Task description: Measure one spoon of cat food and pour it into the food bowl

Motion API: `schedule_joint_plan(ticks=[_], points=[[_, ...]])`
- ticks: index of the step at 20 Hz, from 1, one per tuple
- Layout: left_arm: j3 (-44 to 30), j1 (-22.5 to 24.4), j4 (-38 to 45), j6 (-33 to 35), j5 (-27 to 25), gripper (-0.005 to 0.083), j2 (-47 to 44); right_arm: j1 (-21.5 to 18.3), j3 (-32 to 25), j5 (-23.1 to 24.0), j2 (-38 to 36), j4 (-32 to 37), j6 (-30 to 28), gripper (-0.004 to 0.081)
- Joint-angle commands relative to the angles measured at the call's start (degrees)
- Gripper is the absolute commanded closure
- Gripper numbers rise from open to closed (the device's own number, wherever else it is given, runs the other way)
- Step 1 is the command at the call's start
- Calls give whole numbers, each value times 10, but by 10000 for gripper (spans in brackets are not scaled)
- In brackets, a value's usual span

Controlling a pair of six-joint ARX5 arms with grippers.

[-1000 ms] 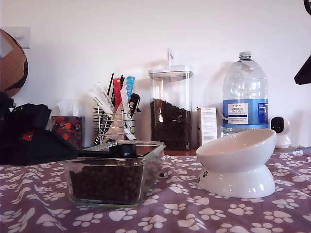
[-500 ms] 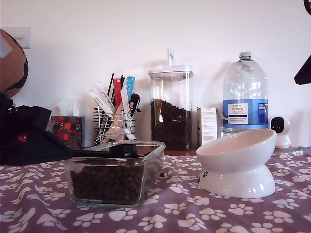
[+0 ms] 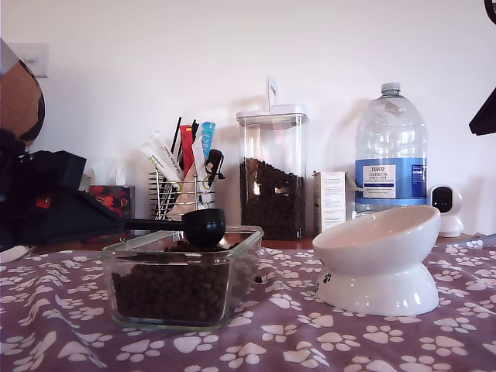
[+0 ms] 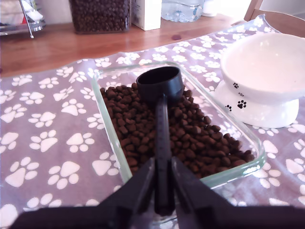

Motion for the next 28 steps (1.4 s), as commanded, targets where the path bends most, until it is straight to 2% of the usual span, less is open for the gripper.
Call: schedule_joint_plan(ticks=[1,4,11,14,17,19,22,25,28], points=[[4,-2,9,26,-1,793,-5,2,-14,0,2,5,2,780],[28,-5,-5,116,-11,793,-15,2,-14,0,2,6,2,780],[149,-59,-231,465,-87,793,-32,2,-14,0,2,6,2,780],[185,-80,-315,604,-151,793,-32,2,-14,0,2,6,6,780],[211,-89,-351,715,-220,793,-32,2,-14,0,2,7,18,780],[233,-93,-363,779,-246,793,-32,2,-14,0,2,14,31,780],[266,-96,-389,869,-250,793,-32,2,-14,0,2,27,31,780],[298,-96,-503,895,-249,793,-31,2,-14,0,2,27,31,780],[303,-96,-574,910,-249,793,-31,2,-14,0,2,27,31,780]])
